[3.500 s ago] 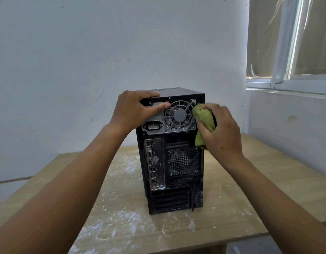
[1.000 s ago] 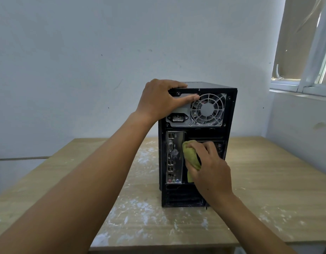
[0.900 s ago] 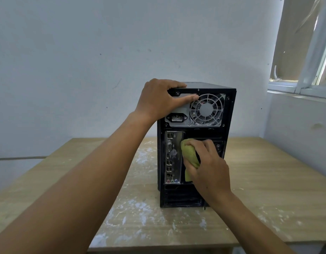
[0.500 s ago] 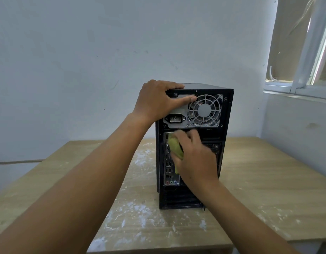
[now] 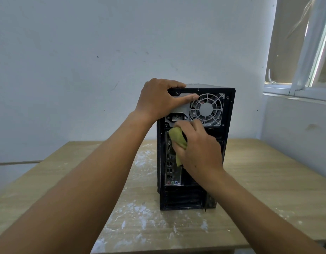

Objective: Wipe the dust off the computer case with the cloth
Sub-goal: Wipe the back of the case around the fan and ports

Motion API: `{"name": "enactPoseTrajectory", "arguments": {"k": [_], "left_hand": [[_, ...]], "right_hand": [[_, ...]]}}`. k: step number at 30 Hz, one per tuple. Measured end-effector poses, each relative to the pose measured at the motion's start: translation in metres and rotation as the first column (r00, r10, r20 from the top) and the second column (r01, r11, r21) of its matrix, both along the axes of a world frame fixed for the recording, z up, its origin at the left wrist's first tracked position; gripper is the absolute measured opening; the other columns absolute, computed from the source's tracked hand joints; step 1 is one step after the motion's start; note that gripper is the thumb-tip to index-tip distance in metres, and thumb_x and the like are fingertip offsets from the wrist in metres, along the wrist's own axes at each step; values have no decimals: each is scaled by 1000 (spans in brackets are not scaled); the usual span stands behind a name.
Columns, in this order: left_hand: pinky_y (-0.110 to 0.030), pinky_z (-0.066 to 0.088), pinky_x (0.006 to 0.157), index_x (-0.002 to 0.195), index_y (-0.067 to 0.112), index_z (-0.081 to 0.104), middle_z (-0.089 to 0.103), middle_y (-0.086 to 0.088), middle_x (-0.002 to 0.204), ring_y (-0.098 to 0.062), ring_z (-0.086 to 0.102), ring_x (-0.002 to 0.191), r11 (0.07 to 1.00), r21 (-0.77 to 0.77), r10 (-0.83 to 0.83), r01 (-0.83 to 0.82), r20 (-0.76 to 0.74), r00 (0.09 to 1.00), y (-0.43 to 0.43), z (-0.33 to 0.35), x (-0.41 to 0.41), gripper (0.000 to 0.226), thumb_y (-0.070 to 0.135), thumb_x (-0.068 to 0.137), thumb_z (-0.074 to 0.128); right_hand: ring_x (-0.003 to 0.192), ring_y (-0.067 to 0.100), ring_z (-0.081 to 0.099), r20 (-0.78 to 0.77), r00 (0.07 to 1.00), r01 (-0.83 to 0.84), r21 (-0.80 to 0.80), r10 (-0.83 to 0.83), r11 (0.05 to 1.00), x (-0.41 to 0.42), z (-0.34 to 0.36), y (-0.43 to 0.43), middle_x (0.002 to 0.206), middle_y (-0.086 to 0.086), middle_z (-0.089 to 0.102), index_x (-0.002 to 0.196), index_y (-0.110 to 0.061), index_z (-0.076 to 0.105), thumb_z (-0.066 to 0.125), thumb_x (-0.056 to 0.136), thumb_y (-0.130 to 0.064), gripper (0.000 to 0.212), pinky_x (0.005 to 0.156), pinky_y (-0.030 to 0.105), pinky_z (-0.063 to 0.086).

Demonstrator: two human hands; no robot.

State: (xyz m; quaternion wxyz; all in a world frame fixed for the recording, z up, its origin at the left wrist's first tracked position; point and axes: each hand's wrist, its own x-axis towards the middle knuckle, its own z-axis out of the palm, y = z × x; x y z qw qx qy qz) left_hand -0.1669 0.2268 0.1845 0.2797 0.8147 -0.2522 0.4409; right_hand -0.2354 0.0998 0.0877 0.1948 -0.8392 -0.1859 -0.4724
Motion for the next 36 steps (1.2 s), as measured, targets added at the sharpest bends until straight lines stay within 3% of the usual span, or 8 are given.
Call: {"name": "enactPoseTrajectory", "arguments": {"k": [3,9,18,23,28,33,36], "left_hand": [[-3,39,76,102,27,78,75,12,101,7,62,88,1000,4,1,-1,-2,1000,0,0,1,54,69,69,72],[-11,45,81,103,27,77,74,12,103,3,65,93,1000,8,0,0,-11,1000,0,0,-1,55,69,69,72],[-29,52,91,105,27,77,74,12,103,-2,66,97,1000,-4,2,-2,-18,1000,0,1,-3,57,70,69,71],[-29,51,91,104,27,77,75,12,102,-2,66,96,1000,-13,6,-6,-20,1000,-1,1,-3,56,70,68,72],[-19,51,84,105,27,77,75,12,101,1,66,92,1000,-2,13,-13,-25,1000,-2,1,-3,55,69,70,72],[-25,52,89,106,27,77,75,11,102,-1,66,96,1000,-12,7,-7,-34,999,-1,1,-4,56,69,69,73],[-28,52,90,105,28,77,75,11,102,-2,66,96,1000,-5,14,-14,-28,1000,-1,1,-4,57,71,69,71]], "right_hand": [[52,24,55,56,997,-42,-75,46,996,-1,10,12,96,3,57,108,-21,62,75,79,-25,33,38,28,43],[46,22,55,73,993,105,-116,-97,988,2,-6,25,91,4,59,103,-20,65,86,64,-27,46,40,20,25],[45,19,53,-39,999,-9,-188,2,982,-2,-37,14,90,3,55,105,-22,63,85,66,-28,45,35,23,36],[51,13,52,-15,1000,-14,8,14,1000,0,-10,-7,94,3,58,106,-22,62,71,85,-29,24,40,22,44],[60,24,58,13,1000,25,32,-26,999,1,-1,-12,100,2,54,109,-25,59,70,84,-30,28,46,34,50],[47,18,48,-9,997,72,-27,-72,997,4,-33,-1,91,4,55,105,-19,64,78,76,-25,33,41,19,31],[43,16,48,-36,995,84,-82,-88,993,1,-56,-2,89,3,54,104,-19,64,82,72,-26,36,37,17,30]]}}
